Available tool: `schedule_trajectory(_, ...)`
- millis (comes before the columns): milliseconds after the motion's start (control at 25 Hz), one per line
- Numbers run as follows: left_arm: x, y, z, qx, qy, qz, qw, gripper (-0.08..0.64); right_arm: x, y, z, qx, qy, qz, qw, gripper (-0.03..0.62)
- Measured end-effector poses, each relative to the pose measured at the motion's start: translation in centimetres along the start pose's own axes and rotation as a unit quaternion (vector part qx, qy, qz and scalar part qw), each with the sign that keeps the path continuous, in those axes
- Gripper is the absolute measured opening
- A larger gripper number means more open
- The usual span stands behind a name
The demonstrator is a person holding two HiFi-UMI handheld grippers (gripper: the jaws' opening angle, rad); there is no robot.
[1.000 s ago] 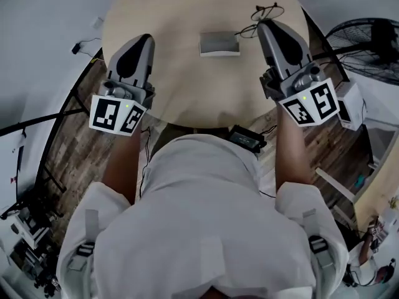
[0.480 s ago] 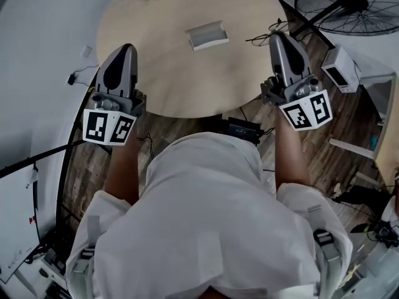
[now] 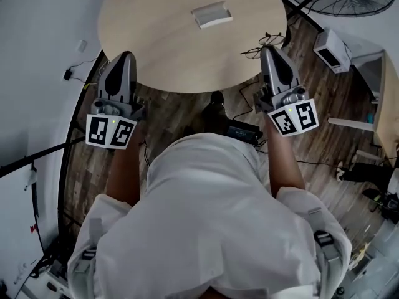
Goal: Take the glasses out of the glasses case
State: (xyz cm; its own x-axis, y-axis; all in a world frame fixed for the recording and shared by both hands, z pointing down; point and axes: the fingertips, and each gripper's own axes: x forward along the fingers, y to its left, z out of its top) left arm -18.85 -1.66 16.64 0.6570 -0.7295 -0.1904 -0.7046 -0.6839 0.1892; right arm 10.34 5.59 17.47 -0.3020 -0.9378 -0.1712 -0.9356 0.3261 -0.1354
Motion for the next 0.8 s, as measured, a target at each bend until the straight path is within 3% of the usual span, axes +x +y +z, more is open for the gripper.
schedule_trajectory(320,-5.5,-1.2,-2.8,-0.037,0.018,0.001,0.9992,0.012,-4.5,5.3,-2.7,-0.003,0.044,-0.008,0.999,0.031)
schedule_trajectory(800,-7.6,-5.0,-6.8,-0.035,0.080,0.020,0.9959,0.008,-7.0,6.3,-5.0,0.015,0.075,0.029,0.997,0.031)
